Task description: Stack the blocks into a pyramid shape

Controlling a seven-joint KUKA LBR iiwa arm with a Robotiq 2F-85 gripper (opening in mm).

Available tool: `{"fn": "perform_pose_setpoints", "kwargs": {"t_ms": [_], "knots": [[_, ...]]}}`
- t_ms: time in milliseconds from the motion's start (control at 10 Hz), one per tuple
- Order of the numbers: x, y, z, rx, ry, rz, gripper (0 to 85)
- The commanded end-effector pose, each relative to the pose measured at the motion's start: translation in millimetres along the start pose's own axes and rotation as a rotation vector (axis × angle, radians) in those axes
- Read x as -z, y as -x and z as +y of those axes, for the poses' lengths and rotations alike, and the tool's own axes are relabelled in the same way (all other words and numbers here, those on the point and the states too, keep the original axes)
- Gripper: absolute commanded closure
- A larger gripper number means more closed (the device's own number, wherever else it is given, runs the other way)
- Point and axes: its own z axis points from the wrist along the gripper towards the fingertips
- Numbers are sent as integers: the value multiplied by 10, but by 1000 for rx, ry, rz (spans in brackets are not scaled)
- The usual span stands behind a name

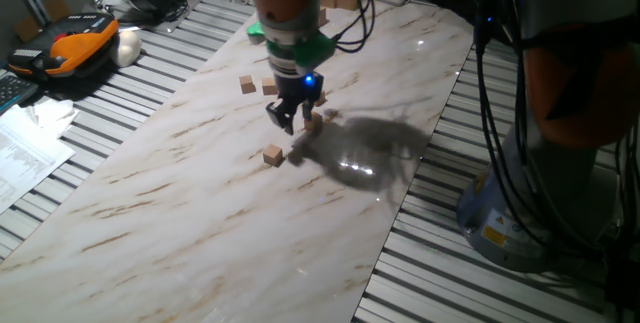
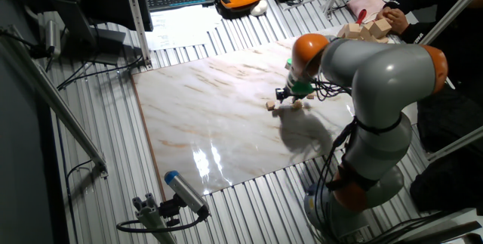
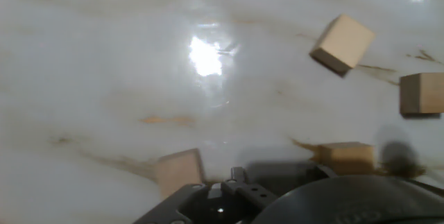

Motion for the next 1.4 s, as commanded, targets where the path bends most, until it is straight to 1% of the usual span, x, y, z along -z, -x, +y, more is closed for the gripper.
{"fn": "perform_pose_setpoints", "kwargs": {"t_ms": [0, 500, 700, 800, 1200, 1300], "knots": [[-32, -8, -81, 3, 3, -1, 340], [-74, -45, -304, 17, -1, -2, 340], [-66, -44, -371, 28, 6, -4, 340], [-93, -44, -404, 35, 13, -11, 340], [-242, 3, -365, 40, 28, -18, 340], [-259, 21, -345, 45, 34, -6, 510]]}}
